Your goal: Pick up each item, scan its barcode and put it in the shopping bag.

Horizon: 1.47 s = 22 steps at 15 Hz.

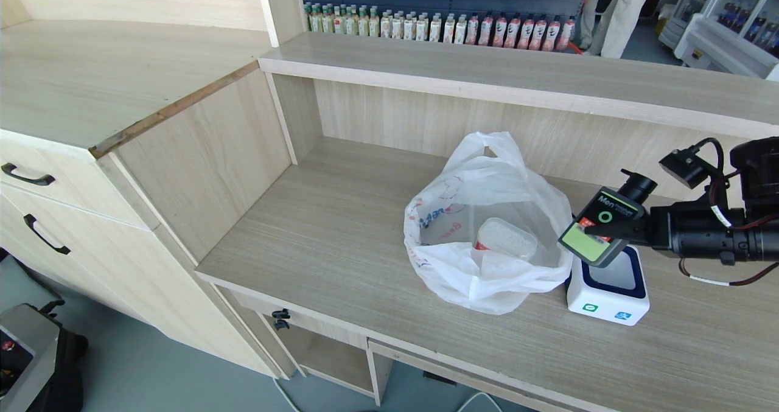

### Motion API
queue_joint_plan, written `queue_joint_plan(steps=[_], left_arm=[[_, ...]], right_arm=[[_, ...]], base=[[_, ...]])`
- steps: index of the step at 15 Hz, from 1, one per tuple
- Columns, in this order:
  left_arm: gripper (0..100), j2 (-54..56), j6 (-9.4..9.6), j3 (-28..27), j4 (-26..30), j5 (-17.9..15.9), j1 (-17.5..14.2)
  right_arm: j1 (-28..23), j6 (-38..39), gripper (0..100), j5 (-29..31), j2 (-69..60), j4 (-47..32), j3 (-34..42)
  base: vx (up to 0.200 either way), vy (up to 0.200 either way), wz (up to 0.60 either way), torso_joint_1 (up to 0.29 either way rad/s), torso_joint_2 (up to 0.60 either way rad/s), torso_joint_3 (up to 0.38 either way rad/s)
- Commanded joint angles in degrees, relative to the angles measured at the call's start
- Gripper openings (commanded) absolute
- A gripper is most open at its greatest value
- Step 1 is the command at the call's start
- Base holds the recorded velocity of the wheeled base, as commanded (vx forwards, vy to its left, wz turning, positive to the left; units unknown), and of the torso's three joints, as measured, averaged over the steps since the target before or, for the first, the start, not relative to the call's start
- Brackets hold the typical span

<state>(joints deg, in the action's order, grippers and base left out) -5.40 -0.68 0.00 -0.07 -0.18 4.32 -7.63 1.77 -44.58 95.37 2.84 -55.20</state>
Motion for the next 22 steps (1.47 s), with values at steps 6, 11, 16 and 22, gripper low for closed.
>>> queue_joint_plan(steps=[6, 11, 16, 22], left_arm=[[100, -0.05, -0.02, 0.0, -0.01, 0.01, -0.01], [100, -0.05, -0.02, 0.0, -0.1, 0.01, -0.01], [100, -0.05, -0.02, 0.0, -0.1, 0.01, -0.01], [100, -0.05, -0.02, 0.0, -0.1, 0.01, -0.01]], right_arm=[[-1.16, -0.19, 0, -2.53, 4.04, 1.64, -2.02], [-3.71, -0.54, 0, -2.88, 0.26, 1.2, -1.23], [-4.59, -0.89, 0, -2.97, -4.58, 1.03, 3.7], [-8.19, -8.27, 0, -2.53, -6.69, -4.25, 7.21]], base=[[0.0, 0.0, 0.0, 0.0, 0.0, 0.0], [0.0, 0.0, 0.0, 0.0, 0.0, 0.0], [0.0, 0.0, 0.0, 0.0, 0.0, 0.0], [0.0, 0.0, 0.0, 0.0, 0.0, 0.0]])
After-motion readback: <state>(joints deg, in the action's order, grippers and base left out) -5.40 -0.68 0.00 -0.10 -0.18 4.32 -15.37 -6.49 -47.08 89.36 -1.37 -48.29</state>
